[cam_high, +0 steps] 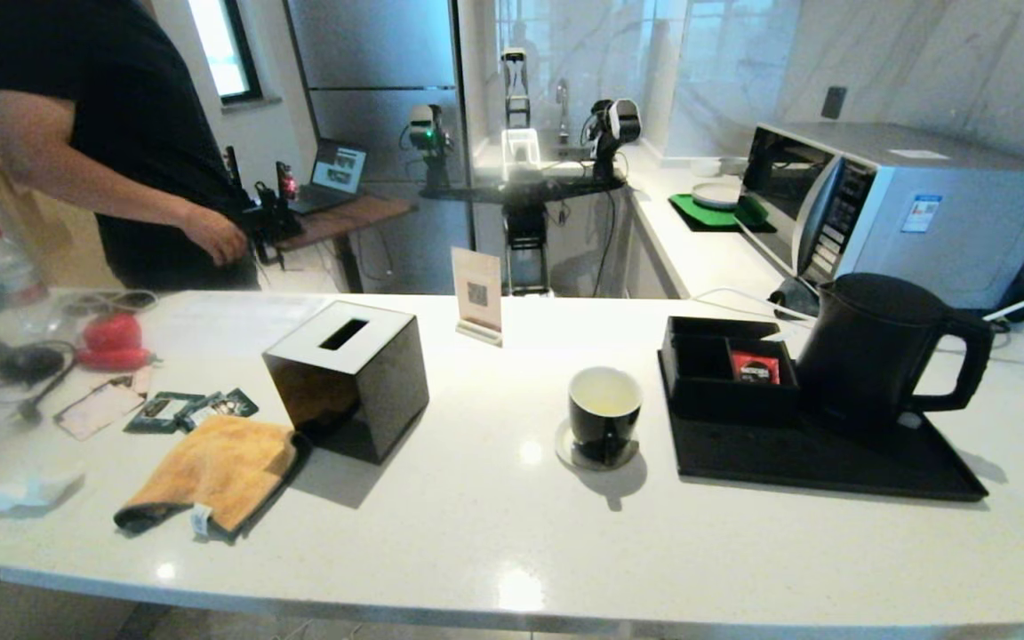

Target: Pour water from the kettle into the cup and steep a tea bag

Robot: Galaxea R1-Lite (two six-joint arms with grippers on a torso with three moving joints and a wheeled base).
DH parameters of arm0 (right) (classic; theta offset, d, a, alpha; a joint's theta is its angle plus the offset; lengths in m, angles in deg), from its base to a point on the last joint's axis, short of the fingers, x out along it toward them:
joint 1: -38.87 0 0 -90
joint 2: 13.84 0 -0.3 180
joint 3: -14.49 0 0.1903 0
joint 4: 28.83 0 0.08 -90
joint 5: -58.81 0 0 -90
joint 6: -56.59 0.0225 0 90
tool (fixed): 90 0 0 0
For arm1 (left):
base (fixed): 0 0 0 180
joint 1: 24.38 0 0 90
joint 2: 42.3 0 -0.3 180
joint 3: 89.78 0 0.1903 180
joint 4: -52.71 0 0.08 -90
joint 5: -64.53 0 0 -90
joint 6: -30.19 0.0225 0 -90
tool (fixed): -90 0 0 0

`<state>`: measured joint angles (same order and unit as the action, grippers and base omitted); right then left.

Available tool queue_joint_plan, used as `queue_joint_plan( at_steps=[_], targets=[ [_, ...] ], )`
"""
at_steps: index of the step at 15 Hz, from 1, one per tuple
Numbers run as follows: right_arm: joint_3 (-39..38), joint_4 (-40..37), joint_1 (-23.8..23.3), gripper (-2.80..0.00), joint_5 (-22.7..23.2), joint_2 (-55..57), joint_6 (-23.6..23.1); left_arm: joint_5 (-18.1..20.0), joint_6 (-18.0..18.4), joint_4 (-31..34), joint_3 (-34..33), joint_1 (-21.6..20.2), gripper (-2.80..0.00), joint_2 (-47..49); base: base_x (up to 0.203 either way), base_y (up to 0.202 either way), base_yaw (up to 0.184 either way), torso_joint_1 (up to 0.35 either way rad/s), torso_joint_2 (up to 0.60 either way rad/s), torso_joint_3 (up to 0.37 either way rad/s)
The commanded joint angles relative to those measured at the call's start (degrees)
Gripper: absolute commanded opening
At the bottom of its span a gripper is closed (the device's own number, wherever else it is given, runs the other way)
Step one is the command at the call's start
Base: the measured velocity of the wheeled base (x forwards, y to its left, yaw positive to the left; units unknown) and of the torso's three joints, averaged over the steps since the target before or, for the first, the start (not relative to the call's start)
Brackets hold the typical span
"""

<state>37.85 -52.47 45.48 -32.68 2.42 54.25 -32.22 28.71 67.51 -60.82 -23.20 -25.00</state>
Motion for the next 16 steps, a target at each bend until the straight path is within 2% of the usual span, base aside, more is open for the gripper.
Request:
queue_joint_plan(
  at_steps=[1, 2, 3, 4, 5, 8, 16],
  targets=[
    [0.0, 0.0, -0.02, -2.8, -0.01, 0.09, -0.03, -1.67, -1.63, 12.46, -0.32, -0.79, -2.8, -16.33, 0.0, 0.0, 0.0, 0.0, 0.0, 0.0],
    [0.0, 0.0, -0.02, -2.8, -0.01, 0.09, -0.03, -1.34, -2.88, 15.45, -0.63, -1.07, -2.8, -17.3, 0.0, 0.0, 0.0, 0.0, 0.0, 0.0],
    [0.0, 0.0, -0.02, -2.8, -0.01, 0.09, -0.03, 1.66, -3.13, 15.38, -1.29, -1.15, -2.8, -17.28, 0.0, 0.0, 0.0, 0.0, 0.0, 0.0],
    [0.0, 0.0, -0.02, -2.8, -0.01, 0.09, -0.03, 5.34, -2.66, 15.01, -2.68, -1.17, -2.8, -17.28, 0.0, 0.0, 0.0, 0.0, 0.0, 0.0],
    [0.0, 0.0, -0.02, -2.8, -0.01, 0.09, -0.03, 6.55, -1.06, 13.29, -3.55, -1.18, -2.8, -17.28, 0.0, 0.0, 0.0, 0.0, 0.0, 0.0],
    [0.0, 0.0, -0.02, -2.8, -0.01, 0.09, -0.03, 6.57, -0.11, 7.54, -5.59, -1.18, -2.8, -17.22, 0.0, 0.0, 0.0, 0.0, 0.0, 0.0],
    [0.0, 0.0, -0.02, -2.8, -0.01, 0.09, -0.03, 6.57, 0.25, 7.68, -5.59, -1.16, -2.8, -17.3, 0.0, 0.0, 0.0, 0.0, 0.0, 0.0]
  ],
)
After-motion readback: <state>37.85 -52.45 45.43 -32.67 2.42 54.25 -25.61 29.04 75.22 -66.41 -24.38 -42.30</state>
